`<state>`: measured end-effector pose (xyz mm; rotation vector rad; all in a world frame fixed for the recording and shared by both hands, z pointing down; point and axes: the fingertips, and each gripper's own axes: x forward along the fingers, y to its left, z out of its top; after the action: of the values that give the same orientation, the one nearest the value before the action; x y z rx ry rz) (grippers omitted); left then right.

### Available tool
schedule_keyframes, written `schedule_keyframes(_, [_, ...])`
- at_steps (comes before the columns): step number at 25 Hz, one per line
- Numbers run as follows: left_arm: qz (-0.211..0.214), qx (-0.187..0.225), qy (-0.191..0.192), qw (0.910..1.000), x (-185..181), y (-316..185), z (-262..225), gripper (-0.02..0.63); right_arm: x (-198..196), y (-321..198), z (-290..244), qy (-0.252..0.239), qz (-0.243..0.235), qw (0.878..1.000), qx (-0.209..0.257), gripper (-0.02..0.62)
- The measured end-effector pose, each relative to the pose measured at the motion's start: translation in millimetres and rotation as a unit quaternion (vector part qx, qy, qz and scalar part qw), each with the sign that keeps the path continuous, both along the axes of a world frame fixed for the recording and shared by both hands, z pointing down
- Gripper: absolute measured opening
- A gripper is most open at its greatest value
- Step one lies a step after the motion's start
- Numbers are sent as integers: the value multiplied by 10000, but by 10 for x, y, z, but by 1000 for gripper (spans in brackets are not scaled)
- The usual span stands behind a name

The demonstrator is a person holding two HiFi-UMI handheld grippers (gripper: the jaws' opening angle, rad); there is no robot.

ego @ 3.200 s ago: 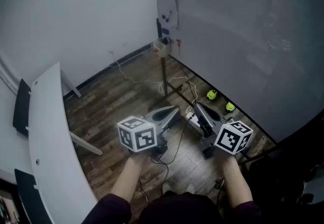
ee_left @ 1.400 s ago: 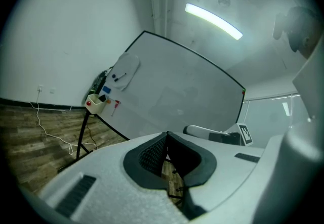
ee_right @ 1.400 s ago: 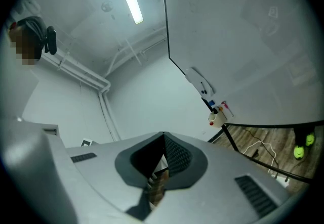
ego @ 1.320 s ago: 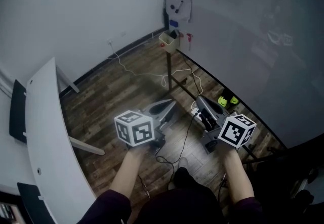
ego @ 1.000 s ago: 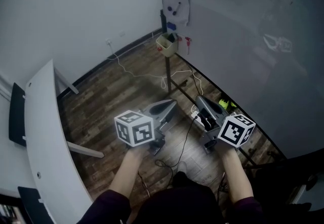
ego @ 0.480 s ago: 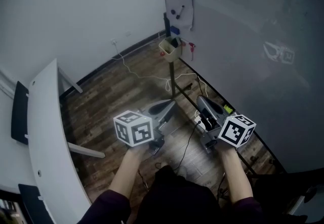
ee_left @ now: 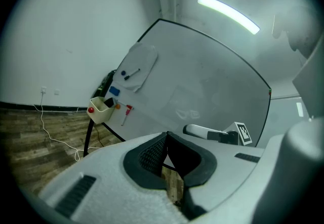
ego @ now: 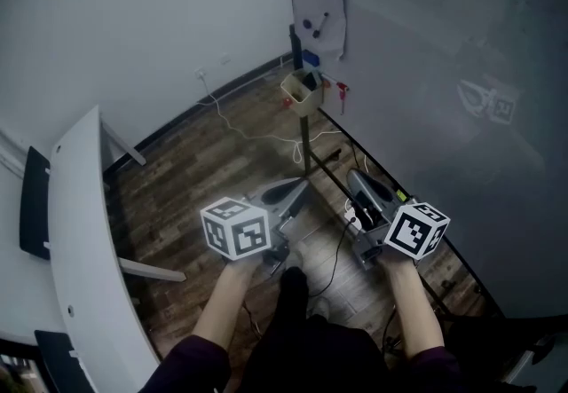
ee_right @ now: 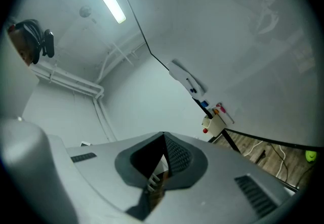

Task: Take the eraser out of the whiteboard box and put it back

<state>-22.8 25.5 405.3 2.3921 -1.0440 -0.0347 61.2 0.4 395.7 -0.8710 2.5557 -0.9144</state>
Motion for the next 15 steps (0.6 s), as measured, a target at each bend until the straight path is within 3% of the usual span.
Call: schedule_keyframes(15, [86,-107,45,9999,-316,-926,119,6,-387,-881,115,29,29,10000,-91,3])
